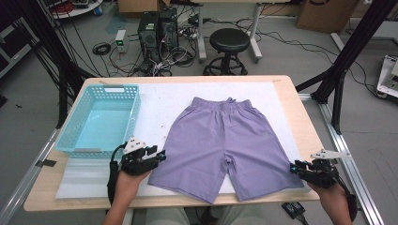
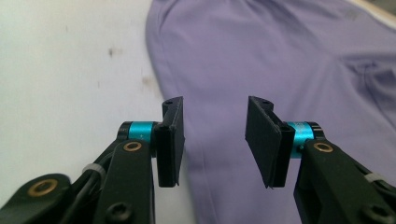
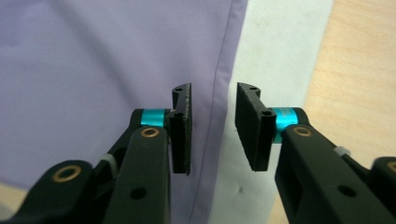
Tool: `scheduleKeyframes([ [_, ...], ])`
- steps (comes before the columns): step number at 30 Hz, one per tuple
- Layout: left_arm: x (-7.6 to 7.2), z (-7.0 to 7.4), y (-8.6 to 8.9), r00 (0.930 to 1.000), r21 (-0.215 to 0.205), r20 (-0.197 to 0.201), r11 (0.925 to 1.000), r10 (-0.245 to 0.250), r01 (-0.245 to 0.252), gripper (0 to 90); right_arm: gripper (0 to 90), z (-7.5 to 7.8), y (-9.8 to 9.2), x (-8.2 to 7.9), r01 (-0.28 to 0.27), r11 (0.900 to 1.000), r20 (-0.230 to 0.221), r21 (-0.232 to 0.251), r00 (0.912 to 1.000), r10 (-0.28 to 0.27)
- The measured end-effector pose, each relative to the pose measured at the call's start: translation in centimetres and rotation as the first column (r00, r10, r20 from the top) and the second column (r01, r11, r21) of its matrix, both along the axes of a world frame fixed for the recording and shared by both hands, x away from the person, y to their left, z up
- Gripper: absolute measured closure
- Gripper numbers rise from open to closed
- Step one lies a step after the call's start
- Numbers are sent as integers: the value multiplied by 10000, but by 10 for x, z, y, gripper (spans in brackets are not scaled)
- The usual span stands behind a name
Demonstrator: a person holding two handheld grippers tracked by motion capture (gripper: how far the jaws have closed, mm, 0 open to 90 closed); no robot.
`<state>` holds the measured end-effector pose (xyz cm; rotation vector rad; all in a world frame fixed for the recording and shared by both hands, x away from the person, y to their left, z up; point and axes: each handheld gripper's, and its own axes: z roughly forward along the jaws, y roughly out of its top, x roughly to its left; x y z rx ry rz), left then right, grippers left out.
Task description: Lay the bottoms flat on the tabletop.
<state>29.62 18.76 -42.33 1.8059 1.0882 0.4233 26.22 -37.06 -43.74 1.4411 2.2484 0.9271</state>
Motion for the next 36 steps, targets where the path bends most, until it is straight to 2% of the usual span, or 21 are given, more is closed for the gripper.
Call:
scheduleKeyframes([
  [1,6,3,-2,9999,-15,117,10000,-58,58,569,856,-2,0,2,-144,9999,-6,-88,9999,144],
  [2,11,6,-4,9998,-14,205,10000,-83,84,562,886,-4,1,2,-303,9992,-89,-276,9995,301],
  [4,21,9,-7,9991,-158,414,9999,-41,48,556,900,-3,1,0,-499,9980,-70,-379,9987,497],
  [6,28,13,-10,9993,-223,361,9998,8,0,537,900,-2,0,-4,-600,9969,-129,-502,9981,594],
  [9,33,17,-13,9986,-231,527,9997,-29,42,524,900,-3,-3,-7,-541,9978,-56,-390,9985,539],
  [11,35,22,-17,9977,-249,674,9996,-112,129,514,864,-2,-4,-7,-536,9981,-53,-319,9986,535],
  [12,37,25,-19,9972,-213,739,9997,-140,156,514,809,0,-5,-7,-508,9984,4,-239,9987,509],
  [15,48,33,-22,9968,-410,764,9988,-251,283,498,634,11,-4,-2,-307,9995,482,40,9984,305],
  [16,52,36,-24,9966,-425,785,9986,-265,299,497,616,16,-3,1,-183,9995,611,238,9980,168],
  [21,75,47,-34,9929,-350,1000,9971,-642,680,495,465,35,12,28,-305,9977,1275,611,9916,225],
  [25,91,50,-41,9907,-242,1077,9960,-834,865,472,356,43,33,59,-498,9970,1532,594,9874,402],
  [27,97,49,-45,9902,-150,1068,9956,-903,924,468,303,45,45,77,-663,9956,1497,662,9872,558],
  [29,101,48,-47,9876,-140,1236,9949,-971,996,465,288,45,56,94,-662,9942,1491,842,9874,531],
  [33,113,44,-47,9858,44,1284,9940,-1085,1088,466,284,44,77,121,-654,9951,1493,740,9873,538],
  [35,120,42,-48,9866,54,1220,9941,-1083,1084,465,320,44,87,132,-710,9957,1416,594,9880,620],
  [36,122,41,-48,9871,51,1191,9942,-1074,1076,464,375,43,92,139,-882,9947,1349,520,9876,806],
])
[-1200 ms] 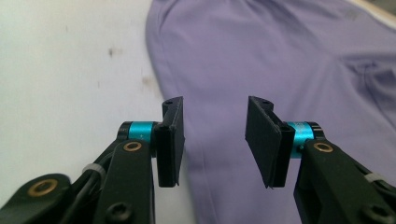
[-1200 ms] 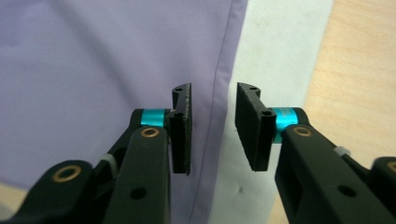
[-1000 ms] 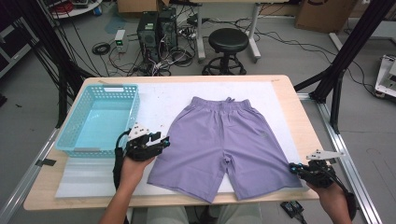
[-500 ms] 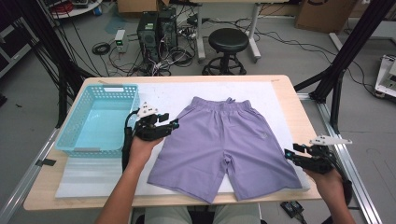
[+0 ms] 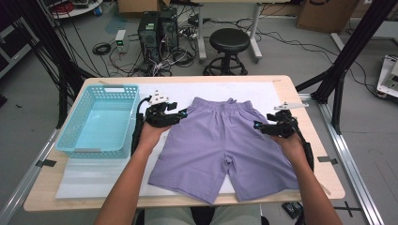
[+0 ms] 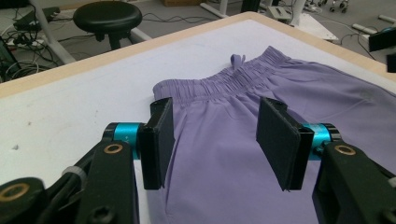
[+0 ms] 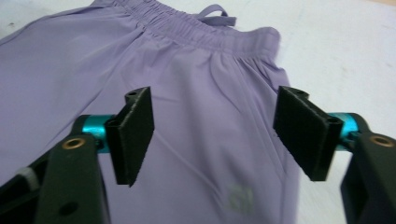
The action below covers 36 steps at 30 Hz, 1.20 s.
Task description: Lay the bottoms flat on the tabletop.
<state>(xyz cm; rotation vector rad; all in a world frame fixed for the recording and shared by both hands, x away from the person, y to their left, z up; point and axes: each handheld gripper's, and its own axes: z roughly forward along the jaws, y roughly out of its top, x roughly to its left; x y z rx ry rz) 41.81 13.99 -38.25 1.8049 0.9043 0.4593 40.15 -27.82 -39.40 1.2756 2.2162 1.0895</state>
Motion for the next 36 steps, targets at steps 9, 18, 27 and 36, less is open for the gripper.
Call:
scheduleKeyframes([
  [9,18,-17,-1,9976,105,-577,9992,386,-380,457,475,-18,54,58,-548,9980,-620,-320,9967,528],
  [18,26,-24,8,9942,9,-885,9982,604,-605,461,539,-26,102,114,-518,9971,-1516,-554,9875,429],
  [27,27,-26,9,9932,49,-1023,9985,552,-550,468,857,-37,113,123,-520,9903,-1506,-1289,9881,323],
  [36,27,-27,5,9912,176,-1011,9963,855,-841,480,842,-27,120,131,139,9922,-11,-1241,9999,-142],
])
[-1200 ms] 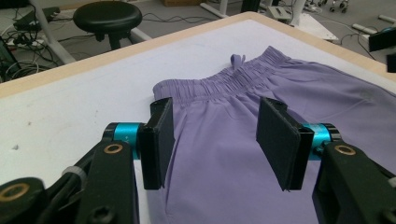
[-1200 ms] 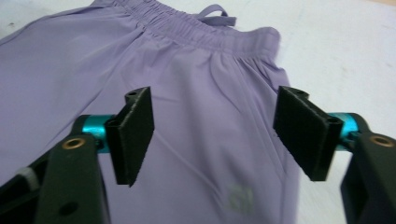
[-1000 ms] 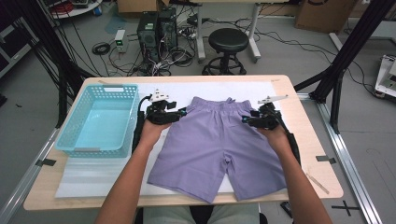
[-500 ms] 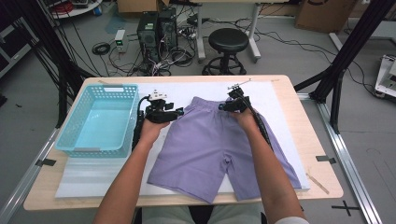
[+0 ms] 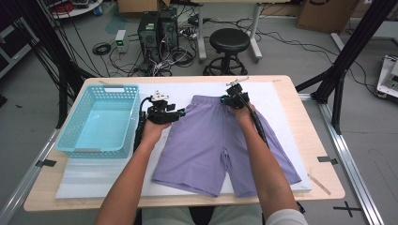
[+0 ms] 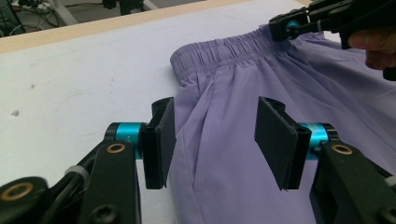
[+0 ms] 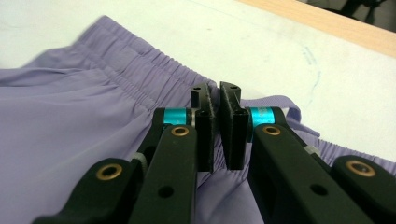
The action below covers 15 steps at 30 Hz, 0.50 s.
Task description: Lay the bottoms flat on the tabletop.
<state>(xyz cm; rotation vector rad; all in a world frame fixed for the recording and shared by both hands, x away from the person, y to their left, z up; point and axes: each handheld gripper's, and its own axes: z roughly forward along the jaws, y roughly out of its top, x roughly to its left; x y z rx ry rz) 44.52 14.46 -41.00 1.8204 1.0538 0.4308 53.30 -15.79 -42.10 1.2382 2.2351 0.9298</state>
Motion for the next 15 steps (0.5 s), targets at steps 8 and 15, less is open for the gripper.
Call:
scheduleKeyframes([
  [8,5,-5,0,9995,263,-62,9992,302,-300,491,738,-9,-5,12,209,9991,-190,374,9996,-202],
  [15,13,-13,-1,9989,150,-279,9992,368,-364,508,672,11,-64,-2,613,9958,189,682,9979,-627],
])
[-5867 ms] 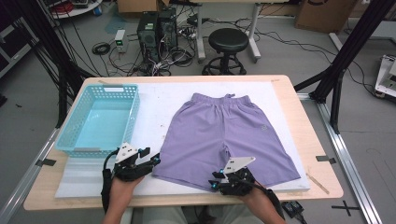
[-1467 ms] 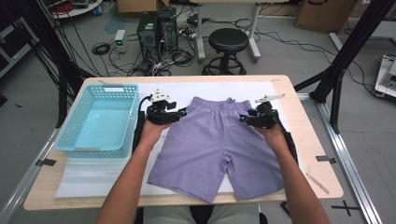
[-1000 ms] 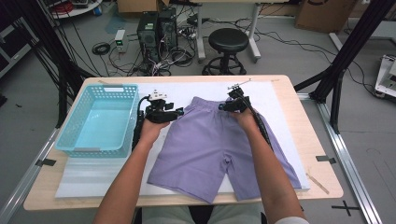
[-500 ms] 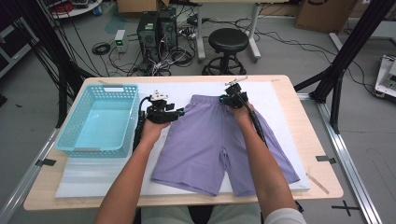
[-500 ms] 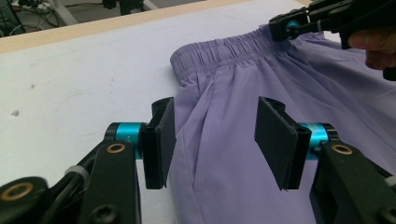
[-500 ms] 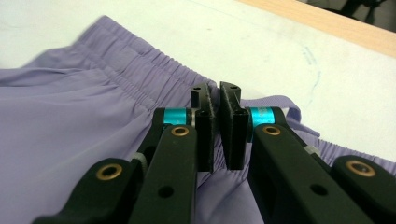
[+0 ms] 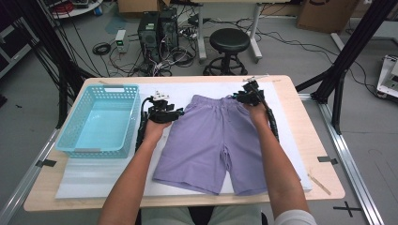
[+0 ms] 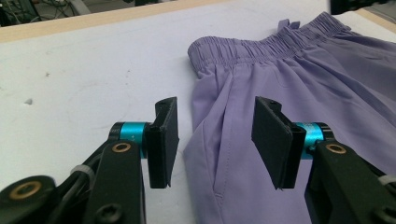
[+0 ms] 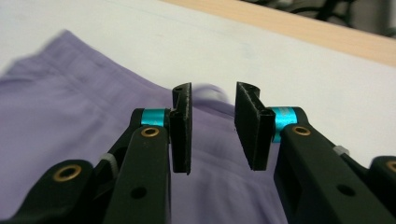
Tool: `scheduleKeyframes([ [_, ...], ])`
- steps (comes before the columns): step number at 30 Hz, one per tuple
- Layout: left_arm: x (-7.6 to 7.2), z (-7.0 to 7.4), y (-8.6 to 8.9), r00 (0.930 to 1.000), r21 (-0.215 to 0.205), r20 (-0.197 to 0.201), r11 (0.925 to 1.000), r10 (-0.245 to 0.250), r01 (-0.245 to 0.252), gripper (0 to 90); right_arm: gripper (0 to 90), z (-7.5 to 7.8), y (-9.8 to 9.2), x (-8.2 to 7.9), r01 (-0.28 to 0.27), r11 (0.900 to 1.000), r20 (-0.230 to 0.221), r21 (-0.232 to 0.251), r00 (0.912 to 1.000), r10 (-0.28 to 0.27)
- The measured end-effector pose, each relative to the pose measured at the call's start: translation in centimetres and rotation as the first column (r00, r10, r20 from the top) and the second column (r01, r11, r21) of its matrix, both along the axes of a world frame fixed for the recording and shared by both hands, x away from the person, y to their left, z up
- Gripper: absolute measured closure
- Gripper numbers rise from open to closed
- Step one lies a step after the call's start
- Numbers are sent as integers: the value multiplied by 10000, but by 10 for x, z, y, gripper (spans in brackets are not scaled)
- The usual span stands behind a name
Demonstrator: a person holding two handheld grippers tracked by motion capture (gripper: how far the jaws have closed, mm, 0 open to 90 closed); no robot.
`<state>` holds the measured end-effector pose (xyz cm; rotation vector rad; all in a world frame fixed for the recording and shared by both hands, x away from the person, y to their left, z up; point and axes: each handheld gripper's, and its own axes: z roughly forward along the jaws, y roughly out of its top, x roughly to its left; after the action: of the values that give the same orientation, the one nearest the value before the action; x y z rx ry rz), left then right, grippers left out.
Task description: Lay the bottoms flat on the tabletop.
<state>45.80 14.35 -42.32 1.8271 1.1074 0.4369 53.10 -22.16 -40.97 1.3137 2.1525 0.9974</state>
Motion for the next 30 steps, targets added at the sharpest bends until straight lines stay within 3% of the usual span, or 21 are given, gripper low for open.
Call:
scheduleKeyframes([
  [1,3,0,-2,9999,-39,-124,10000,-38,38,508,655,-2,-10,-3,195,9998,-56,21,9998,-195],
  [3,7,1,-8,10000,-64,16,10000,-62,62,508,618,-9,-29,-3,534,9984,-985,195,9938,-512],
  [5,14,2,-15,9996,89,-176,9997,-204,206,507,617,-15,-41,-4,710,9966,-1443,419,9874,-642],
  [6,19,2,-18,9993,167,-269,9995,-254,259,508,617,-17,-44,-4,692,9968,-1416,405,9879,-629],
  [8,27,1,-25,9984,422,-473,9985,-319,339,507,641,-21,-44,-8,741,9972,-799,111,9941,-730],
  [10,35,-3,-31,9975,653,-661,9975,-239,283,508,694,-27,-47,-6,820,9966,-1150,18,9900,-813],
  [12,41,-8,-39,9967,980,-794,9948,-188,266,529,841,-32,-50,-5,921,9955,-1462,232,9854,-877],
  [14,44,-15,-45,9952,1578,-979,9872,-89,244,574,892,-34,-51,-6,927,9955,-1449,219,9855,-886],
  [16,44,-21,-50,9938,2086,-1111,9779,85,149,712,899,-32,-49,-6,873,9962,-1400,-58,9863,-872],
  [18,43,-20,-51,9950,2215,-957,9751,273,-54,877,900,-30,-49,-6,836,9964,-1176,-164,9894,-850],
  [19,43,-19,-51,9957,2402,-857,9706,355,-139,884,900,-29,-49,-7,878,9960,-1075,-143,9902,-888],
  [22,44,-15,-45,9943,2226,-599,9722,877,-723,890,900,-27,-52,-7,1150,9934,-845,3,9898,-1146],
  [27,46,-13,-38,9931,2122,-440,9724,1087,-970,890,900,-26,-52,-8,1226,9922,-435,-238,9914,-1236],
  [30,47,-15,-39,9924,2156,-523,9716,1112,-975,889,900,-30,-50,-6,1277,9909,-539,-415,9901,-1298],
])
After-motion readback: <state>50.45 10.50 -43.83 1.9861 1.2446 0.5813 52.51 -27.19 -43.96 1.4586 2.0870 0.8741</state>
